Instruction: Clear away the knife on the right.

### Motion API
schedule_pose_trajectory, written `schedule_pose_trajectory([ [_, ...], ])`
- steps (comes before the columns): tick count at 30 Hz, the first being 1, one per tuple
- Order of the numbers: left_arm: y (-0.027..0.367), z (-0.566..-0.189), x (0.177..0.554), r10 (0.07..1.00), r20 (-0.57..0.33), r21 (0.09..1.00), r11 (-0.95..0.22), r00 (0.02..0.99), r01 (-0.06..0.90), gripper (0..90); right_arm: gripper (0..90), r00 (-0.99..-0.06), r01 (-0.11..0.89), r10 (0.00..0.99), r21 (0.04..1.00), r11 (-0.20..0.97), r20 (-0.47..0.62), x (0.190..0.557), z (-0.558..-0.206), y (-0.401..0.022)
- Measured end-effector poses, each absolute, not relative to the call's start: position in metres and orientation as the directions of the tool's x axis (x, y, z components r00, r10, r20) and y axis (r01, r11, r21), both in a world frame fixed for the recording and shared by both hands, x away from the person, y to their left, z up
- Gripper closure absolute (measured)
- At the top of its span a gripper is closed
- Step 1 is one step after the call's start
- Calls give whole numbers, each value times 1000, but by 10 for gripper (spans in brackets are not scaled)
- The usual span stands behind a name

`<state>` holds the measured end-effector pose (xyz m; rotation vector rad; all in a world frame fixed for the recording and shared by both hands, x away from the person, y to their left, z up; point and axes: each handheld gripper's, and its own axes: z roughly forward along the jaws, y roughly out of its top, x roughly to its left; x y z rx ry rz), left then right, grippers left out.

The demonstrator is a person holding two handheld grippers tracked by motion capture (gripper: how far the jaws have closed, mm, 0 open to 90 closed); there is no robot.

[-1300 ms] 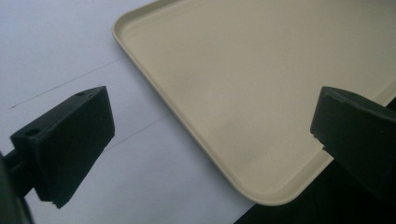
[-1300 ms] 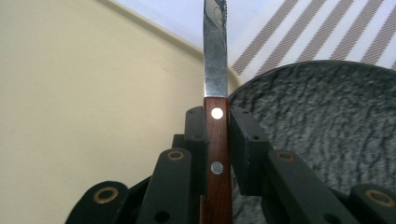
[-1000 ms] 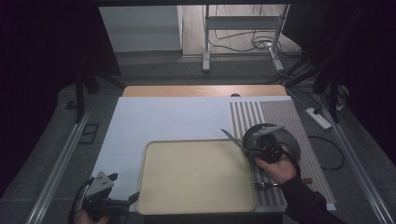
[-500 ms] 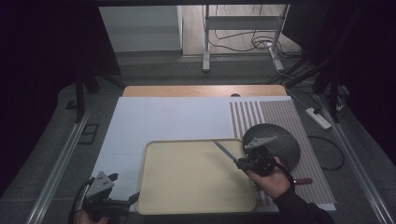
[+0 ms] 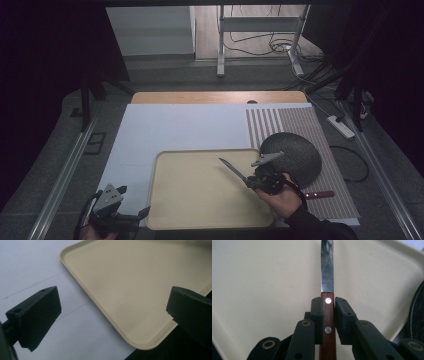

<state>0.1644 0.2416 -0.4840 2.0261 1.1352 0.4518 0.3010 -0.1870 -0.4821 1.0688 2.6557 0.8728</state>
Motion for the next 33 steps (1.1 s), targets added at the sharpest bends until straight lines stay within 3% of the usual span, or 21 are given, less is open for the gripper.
schedule_pose_trajectory([
  [15,241,-484,164,835,-48,753,-331,548,569,0,768,-728,615,684,481,625,42,308,-504,-184],
  [18,241,-484,164,834,-47,752,-332,549,569,0,630,-726,614,686,495,615,48,309,-499,-187],
  [19,240,-484,165,834,-45,751,-335,551,569,0,528,-732,600,680,508,618,37,310,-493,-187],
  [20,240,-484,165,834,-45,751,-335,551,569,0,528,-732,600,680,508,618,37,310,-493,-187],
  [24,239,-484,164,832,-39,749,-343,553,568,0,359,-730,588,683,522,618,15,312,-488,-183],
  [26,239,-484,164,832,-36,748,-345,554,567,0,365,-746,569,666,530,629,9,314,-487,-179],
  [27,239,-484,165,832,-36,748,-345,554,567,0,456,-771,551,636,529,645,27,315,-486,-174],
  [28,239,-484,165,832,-36,747,-346,554,568,0,456,-771,551,636,529,645,27,315,-486,-174],
  [29,239,-484,165,832,-37,747,-345,554,568,0,512,-788,534,615,527,661,28,316,-486,-170],
  [30,239,-484,165,832,-37,747,-346,554,568,0,593,-806,517,591,523,677,31,316,-486,-167],
  [31,239,-484,165,832,-37,747,-346,554,568,0,732,-835,488,549,524,698,46,316,-488,-160],
  [33,239,-484,165,832,-37,747,-345,554,568,0,763,-844,476,535,524,706,46,317,-490,-158],
])
